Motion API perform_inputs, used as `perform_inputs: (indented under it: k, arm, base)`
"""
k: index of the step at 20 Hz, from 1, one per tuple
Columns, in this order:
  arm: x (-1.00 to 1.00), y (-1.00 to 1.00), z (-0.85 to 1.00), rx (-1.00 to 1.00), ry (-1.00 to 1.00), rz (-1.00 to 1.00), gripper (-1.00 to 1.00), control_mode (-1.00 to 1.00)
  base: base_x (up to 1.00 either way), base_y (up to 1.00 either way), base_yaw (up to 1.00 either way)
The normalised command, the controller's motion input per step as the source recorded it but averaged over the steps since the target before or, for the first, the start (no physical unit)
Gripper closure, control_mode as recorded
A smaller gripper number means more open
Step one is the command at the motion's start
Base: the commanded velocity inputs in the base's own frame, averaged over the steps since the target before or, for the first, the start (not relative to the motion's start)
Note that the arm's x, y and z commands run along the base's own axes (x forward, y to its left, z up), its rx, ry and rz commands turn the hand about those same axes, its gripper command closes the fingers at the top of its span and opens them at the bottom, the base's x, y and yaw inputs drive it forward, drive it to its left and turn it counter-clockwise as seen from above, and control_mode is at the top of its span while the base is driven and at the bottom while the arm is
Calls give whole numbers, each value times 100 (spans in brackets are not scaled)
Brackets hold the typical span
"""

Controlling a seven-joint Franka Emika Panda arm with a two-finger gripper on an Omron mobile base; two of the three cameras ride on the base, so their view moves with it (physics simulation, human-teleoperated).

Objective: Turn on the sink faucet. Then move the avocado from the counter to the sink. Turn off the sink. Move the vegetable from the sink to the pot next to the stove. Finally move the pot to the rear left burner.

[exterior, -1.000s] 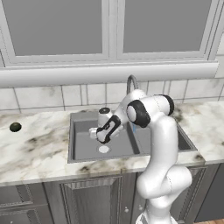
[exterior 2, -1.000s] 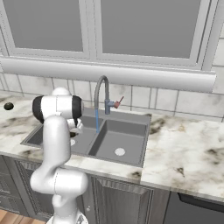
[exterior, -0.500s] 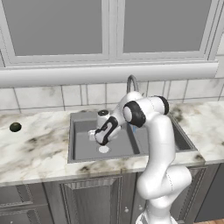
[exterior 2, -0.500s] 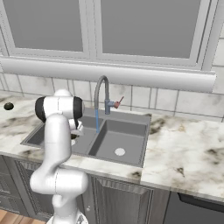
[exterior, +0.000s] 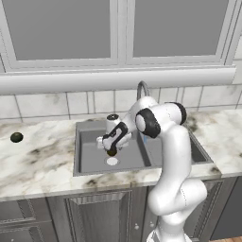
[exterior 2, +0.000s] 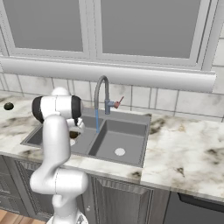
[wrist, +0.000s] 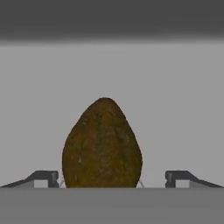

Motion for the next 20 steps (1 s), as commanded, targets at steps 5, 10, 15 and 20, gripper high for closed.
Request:
perform_inputs:
  k: [5, 10, 15, 20]
  arm:
    - [-22, 0, 54, 0, -1, -3, -100, -100]
    - [-41, 0, 67, 0, -8, -3, -100, -100]
    - [-52, 0, 65, 0, -11, -2, -100, -100]
    - [-58, -1, 59, 0, -15, -3, -100, -100]
  base:
    - [0, 0, 0]
    - [0, 0, 0]
    - [0, 0, 0]
    - [0, 0, 0]
